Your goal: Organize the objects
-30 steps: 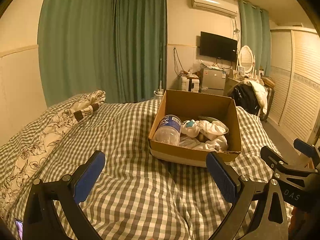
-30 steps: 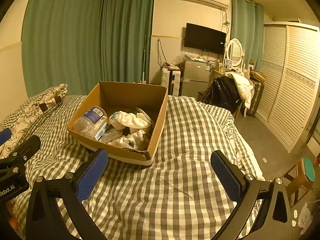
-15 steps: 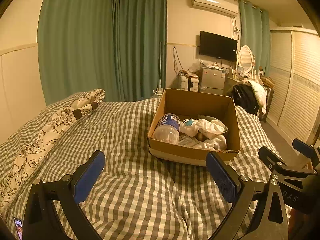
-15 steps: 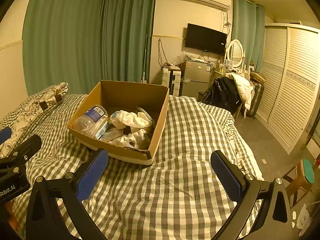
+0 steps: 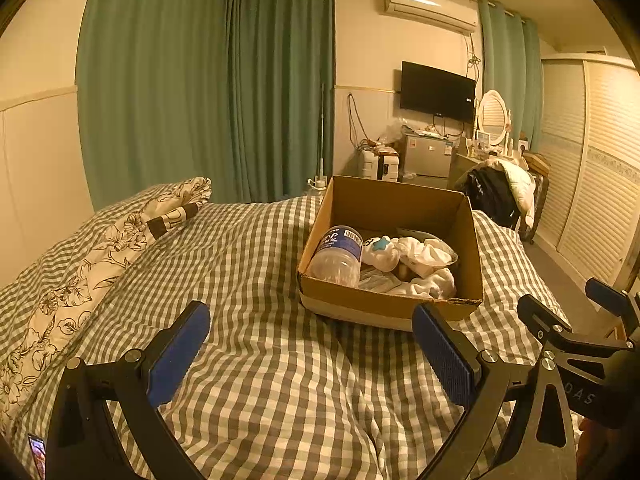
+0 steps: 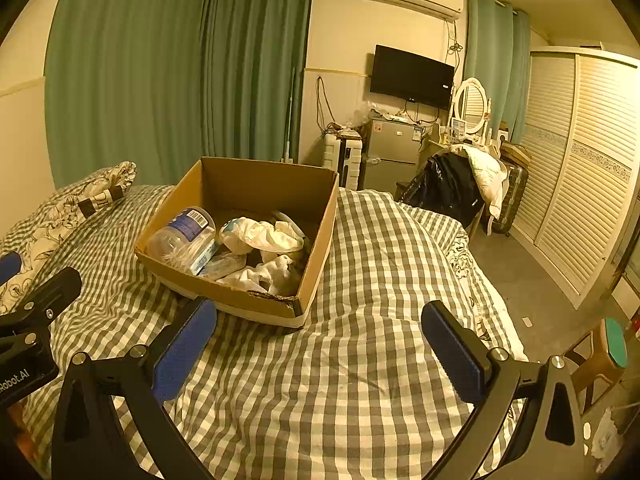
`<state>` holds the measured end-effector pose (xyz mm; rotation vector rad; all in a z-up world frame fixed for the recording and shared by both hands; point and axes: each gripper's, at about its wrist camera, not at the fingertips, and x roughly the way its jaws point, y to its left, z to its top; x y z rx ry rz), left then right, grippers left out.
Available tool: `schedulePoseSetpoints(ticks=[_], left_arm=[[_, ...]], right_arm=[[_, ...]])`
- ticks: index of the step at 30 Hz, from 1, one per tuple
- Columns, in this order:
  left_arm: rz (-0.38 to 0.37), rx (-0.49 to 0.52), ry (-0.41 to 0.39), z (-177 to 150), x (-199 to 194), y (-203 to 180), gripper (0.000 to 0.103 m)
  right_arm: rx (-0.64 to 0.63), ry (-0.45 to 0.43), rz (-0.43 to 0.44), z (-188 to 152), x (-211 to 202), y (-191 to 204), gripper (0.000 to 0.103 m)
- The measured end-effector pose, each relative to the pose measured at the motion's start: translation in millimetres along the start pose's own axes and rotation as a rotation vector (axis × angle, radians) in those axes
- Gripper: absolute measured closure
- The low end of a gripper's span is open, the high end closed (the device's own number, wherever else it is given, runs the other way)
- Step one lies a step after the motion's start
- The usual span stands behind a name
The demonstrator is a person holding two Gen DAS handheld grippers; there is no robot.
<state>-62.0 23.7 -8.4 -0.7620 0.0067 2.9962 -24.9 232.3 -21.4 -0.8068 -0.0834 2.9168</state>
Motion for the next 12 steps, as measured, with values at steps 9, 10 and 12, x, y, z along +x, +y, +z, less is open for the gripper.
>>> schedulePoseSetpoints(ticks=[9,10,12], left_arm=[[0.008,-0.006,-0.002,-2.1,-0.2,2.2,0.000],[0.010,-0.007,-0.004,-2.3,-0.7,2.2,0.000],[0.015,-0.004,-0.006,-2.3,-0.9,2.0,0.000]], right_arm=[[-0.002,0.002,-0.001,-1.0,0.5,0.4,0.000],[-0.002,0.002,-0.001,-1.2,0.3,0.2,0.000],[-0.002,0.002,0.000,-1.0,0.4,0.3,0.000]])
